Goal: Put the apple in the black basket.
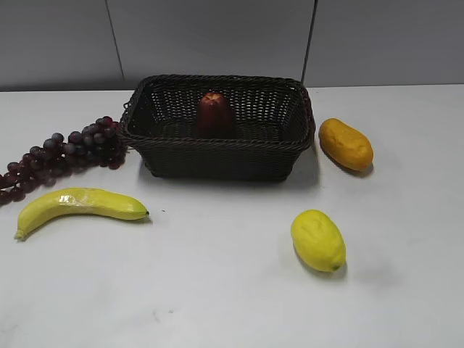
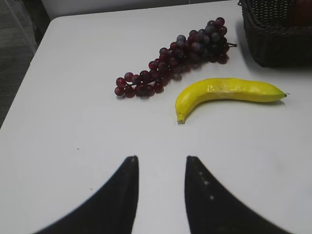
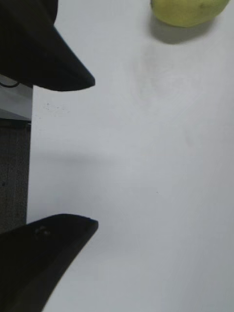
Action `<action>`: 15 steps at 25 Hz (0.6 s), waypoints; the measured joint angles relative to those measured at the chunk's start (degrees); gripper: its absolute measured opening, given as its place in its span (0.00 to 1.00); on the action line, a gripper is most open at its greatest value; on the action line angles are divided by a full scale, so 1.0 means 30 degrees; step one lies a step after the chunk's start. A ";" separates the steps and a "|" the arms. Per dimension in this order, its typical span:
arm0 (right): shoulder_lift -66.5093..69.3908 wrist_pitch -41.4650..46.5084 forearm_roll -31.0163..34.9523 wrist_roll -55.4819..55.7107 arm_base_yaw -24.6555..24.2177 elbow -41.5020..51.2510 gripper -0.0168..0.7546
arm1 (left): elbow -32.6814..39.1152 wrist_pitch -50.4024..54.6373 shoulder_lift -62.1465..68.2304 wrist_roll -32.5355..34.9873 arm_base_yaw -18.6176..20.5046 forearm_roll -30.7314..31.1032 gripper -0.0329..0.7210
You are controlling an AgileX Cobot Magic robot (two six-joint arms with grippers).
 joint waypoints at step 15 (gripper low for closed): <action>-0.9718 0.1873 0.0492 0.0000 0.0000 0.2285 0.79 | 0.0000 0.0000 0.0000 0.0000 0.0000 0.0000 0.36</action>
